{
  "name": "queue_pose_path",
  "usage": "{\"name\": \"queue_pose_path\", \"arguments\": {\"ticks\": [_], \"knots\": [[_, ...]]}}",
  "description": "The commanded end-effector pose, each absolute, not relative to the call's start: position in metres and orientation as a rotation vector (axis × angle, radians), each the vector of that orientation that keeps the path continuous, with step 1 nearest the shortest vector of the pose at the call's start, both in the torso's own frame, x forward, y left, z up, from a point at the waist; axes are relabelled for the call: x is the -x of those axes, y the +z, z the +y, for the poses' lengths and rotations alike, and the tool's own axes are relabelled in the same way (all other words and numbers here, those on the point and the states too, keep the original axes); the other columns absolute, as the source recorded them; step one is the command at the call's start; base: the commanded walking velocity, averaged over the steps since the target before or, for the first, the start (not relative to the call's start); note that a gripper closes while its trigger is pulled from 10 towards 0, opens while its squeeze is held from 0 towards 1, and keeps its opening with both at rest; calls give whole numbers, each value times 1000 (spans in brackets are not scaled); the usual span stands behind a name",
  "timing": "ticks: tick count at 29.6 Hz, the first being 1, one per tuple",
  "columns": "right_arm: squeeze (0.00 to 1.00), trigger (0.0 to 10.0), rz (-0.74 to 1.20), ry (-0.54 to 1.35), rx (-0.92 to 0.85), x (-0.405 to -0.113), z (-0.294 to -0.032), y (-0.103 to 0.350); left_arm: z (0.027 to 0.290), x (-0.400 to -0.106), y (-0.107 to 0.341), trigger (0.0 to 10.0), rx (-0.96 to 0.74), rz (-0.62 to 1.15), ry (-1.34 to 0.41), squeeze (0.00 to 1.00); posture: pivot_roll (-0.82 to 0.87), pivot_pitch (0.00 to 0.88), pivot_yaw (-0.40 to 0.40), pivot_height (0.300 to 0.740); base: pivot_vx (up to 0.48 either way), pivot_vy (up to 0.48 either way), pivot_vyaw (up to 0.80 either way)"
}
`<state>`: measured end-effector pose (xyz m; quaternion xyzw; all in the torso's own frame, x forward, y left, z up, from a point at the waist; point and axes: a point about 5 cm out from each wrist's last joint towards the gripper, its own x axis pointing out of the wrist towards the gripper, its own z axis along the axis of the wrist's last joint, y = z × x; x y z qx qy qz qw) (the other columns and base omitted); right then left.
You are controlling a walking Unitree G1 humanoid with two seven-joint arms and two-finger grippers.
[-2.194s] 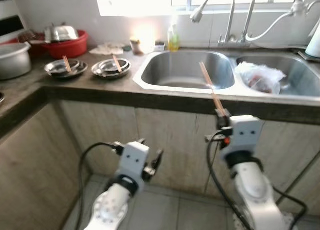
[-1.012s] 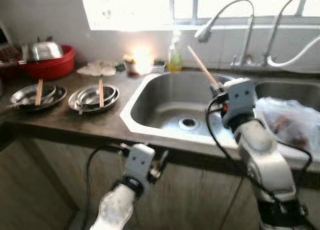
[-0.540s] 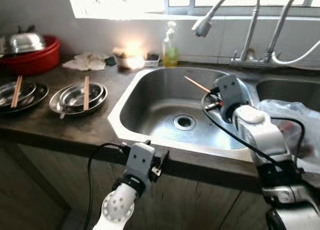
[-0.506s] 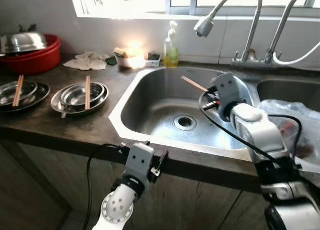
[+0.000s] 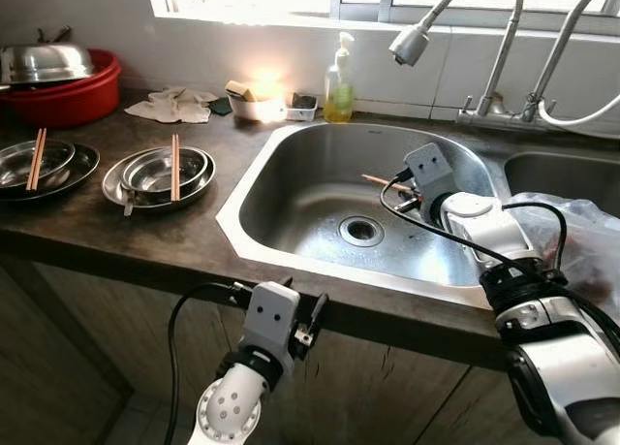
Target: Kitchen organization
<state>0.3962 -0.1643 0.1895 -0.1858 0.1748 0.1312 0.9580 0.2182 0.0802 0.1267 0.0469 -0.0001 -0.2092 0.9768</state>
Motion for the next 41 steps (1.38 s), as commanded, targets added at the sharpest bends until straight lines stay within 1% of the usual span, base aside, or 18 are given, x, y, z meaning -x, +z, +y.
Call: {"name": "queue_pose_path", "arguments": {"ticks": [1,3,4,5,6,10,12,16,17,19,23,25,30,31,32,37,39,41], "knots": [[0,10000,364,288,393,-397,-161,187,80,-216,124,10000,-98,24,-410,0,31,79,-55,740,0,0,0],[20,10000,379,299,386,-398,-159,182,80,-216,125,10000,-97,26,-411,0,32,81,-54,740,0,0,0],[655,10000,381,298,386,-397,-159,180,80,-216,125,10000,-96,27,-411,0,32,82,-54,740,0,0,0],[655,10000,382,298,386,-397,-159,179,81,-216,125,10000,-96,27,-411,0,32,82,-54,740,0,0,0],[1000,10000,375,298,385,-397,-158,178,81,-216,125,10000,-96,27,-412,0,33,79,-53,740,0,0,0],[1000,10000,324,279,354,-397,-158,180,81,-217,124,10000,-98,30,-412,0,34,75,-49,740,0,0,0],[1000,10000,241,256,313,-396,-158,188,81,-218,123,10000,-101,30,-413,0,34,68,-44,740,0,0,0],[980,10000,158,234,310,-392,-161,195,81,-219,122,10000,-103,30,-413,0,31,61,-41,740,0,0,0],[0,10000,147,227,295,-391,-161,197,81,-220,122,10000,-104,30,-413,0,31,58,-40,740,0,0,0],[0,10000,100,210,285,-387,-162,201,81,-221,122,10000,-106,29,-413,0,25,48,-35,740,0,0,0],[0,10000,-112,172,222,-369,-163,221,81,-225,121,10000,-112,24,-411,0,21,32,-33,740,0,0,0],[0,10000,-233,202,212,-353,-158,229,82,-227,121,10000,-112,21,-406,0,20,25,-33,740,0,0,0],[0,10000,-243,183,167,-338,-159,225,82,-227,122,10000,-112,17,-401,0,23,16,-40,740,0,0,0],[0,10000,-261,170,119,-320,-157,219,82,-227,122,10000,-112,16,-391,0,24,12,-41,740,0,0,0],[0,10000,-266,165,112,-313,-156,216,83,-227,121,10000,-112,16,-388,0,24,11,-42,740,0,0,0],[0,10000,-238,164,36,-284,-148,192,84,-226,120,10000,-112,18,-379,0,31,4,-43,740,0,0,0],[0,10000,-229,165,33,-281,-147,189,84,-226,120,10000,-112,17,-379,0,31,4,-43,740,0,0,0],[0,10000,-172,155,10,-267,-142,173,86,-226,121,10000,-115,14,-375,0,40,2,-47,740,0,0,0]]}}
